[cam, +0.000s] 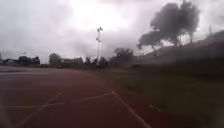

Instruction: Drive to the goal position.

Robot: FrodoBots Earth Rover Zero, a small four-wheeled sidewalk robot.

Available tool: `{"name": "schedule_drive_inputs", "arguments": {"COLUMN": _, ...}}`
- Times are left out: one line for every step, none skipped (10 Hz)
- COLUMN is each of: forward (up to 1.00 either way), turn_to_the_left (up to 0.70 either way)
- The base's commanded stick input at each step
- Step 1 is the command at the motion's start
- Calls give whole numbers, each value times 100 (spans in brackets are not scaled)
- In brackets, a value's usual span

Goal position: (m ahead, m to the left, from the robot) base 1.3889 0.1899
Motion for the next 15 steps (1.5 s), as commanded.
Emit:
{"name": "schedule_drive_inputs", "arguments": {"forward": 50, "turn_to_the_left": 30}}
{"name": "schedule_drive_inputs", "arguments": {"forward": 50, "turn_to_the_left": 26}}
{"name": "schedule_drive_inputs", "arguments": {"forward": 50, "turn_to_the_left": 22}}
{"name": "schedule_drive_inputs", "arguments": {"forward": 50, "turn_to_the_left": 18}}
{"name": "schedule_drive_inputs", "arguments": {"forward": 50, "turn_to_the_left": 15}}
{"name": "schedule_drive_inputs", "arguments": {"forward": 50, "turn_to_the_left": 11}}
{"name": "schedule_drive_inputs", "arguments": {"forward": 50, "turn_to_the_left": 7}}
{"name": "schedule_drive_inputs", "arguments": {"forward": 50, "turn_to_the_left": 3}}
{"name": "schedule_drive_inputs", "arguments": {"forward": 50, "turn_to_the_left": 0}}
{"name": "schedule_drive_inputs", "arguments": {"forward": 50, "turn_to_the_left": 0}}
{"name": "schedule_drive_inputs", "arguments": {"forward": 50, "turn_to_the_left": 0}}
{"name": "schedule_drive_inputs", "arguments": {"forward": 50, "turn_to_the_left": 0}}
{"name": "schedule_drive_inputs", "arguments": {"forward": 50, "turn_to_the_left": 0}}
{"name": "schedule_drive_inputs", "arguments": {"forward": 50, "turn_to_the_left": 0}}
{"name": "schedule_drive_inputs", "arguments": {"forward": 50, "turn_to_the_left": 0}}
